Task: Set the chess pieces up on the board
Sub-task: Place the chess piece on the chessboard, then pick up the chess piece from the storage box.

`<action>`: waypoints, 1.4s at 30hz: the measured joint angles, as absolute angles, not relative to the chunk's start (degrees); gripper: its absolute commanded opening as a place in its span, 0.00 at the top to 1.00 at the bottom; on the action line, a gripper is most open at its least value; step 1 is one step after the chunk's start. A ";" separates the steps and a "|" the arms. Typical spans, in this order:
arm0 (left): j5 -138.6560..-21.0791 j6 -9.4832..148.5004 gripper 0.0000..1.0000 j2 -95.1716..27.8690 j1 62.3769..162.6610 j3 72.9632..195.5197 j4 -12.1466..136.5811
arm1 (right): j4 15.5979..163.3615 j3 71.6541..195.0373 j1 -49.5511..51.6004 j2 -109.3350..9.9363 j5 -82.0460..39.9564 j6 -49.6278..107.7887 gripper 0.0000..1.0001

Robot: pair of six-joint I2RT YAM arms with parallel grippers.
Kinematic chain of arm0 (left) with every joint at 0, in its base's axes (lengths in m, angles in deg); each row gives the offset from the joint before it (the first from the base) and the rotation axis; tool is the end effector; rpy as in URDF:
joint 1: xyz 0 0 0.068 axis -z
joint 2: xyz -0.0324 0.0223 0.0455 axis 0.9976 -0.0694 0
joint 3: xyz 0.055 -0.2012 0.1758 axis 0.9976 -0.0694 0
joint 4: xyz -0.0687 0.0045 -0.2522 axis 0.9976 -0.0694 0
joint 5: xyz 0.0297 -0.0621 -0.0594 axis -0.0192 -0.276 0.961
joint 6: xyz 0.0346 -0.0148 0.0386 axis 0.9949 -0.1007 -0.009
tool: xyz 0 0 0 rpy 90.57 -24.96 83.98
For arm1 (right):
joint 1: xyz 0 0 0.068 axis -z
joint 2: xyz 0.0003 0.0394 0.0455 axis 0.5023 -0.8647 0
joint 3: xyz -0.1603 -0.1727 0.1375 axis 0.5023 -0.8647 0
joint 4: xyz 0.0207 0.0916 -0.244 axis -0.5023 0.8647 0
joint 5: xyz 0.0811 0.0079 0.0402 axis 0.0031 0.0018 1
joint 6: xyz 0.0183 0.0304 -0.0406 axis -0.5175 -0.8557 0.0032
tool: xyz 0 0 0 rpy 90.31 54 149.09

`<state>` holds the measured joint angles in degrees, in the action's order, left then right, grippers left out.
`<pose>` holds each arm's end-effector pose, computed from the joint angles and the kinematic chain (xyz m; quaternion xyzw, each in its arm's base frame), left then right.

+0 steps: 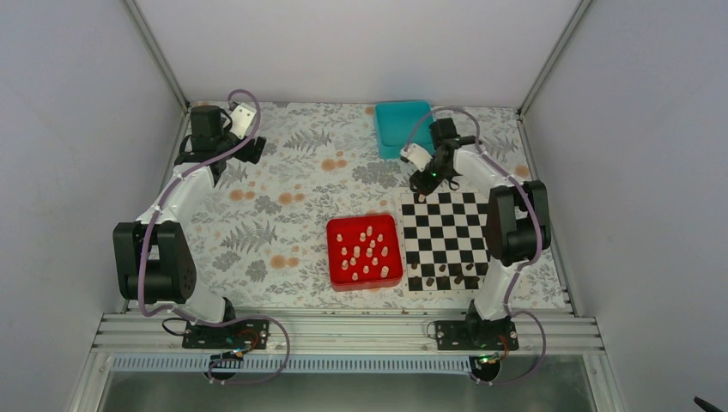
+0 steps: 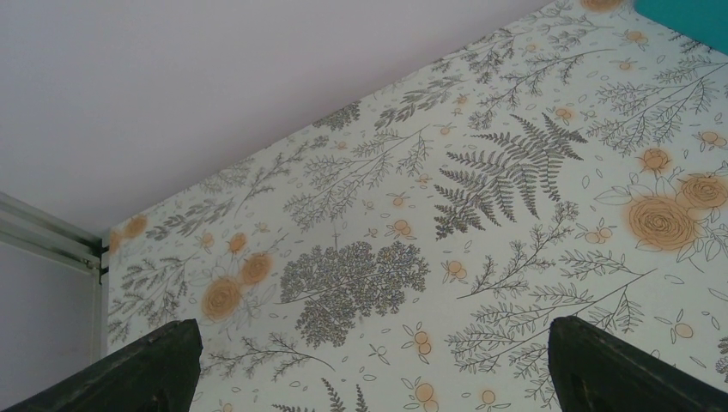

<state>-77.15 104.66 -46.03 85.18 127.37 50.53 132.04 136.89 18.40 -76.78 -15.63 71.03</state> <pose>0.3515 -0.0016 0.2812 0.2170 0.8447 0.0201 0.4888 0.3695 0.0851 0.1947 -0.4066 0.8935 0.0787 0.1738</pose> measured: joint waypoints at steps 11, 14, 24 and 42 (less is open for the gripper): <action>-77.63 104.66 0.00 -46.03 85.18 127.37 50.51 | 139.04 140.60 -4.92 -74.64 -14.86 73.54 0.62; -77.65 104.66 0.00 -46.06 85.18 127.37 50.53 | 140.02 140.71 -5.79 -74.68 -14.88 73.61 0.66; -78.30 104.66 0.00 -46.06 85.18 127.37 50.53 | 141.20 139.42 -6.10 -74.88 -15.39 73.26 0.74; -79.79 104.64 0.00 -46.03 85.18 127.37 50.62 | 141.99 135.73 -8.09 -75.71 -15.50 72.54 0.69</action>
<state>-79.79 104.64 -46.03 85.18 127.37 50.62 141.99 135.73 -8.09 -75.71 -15.50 72.54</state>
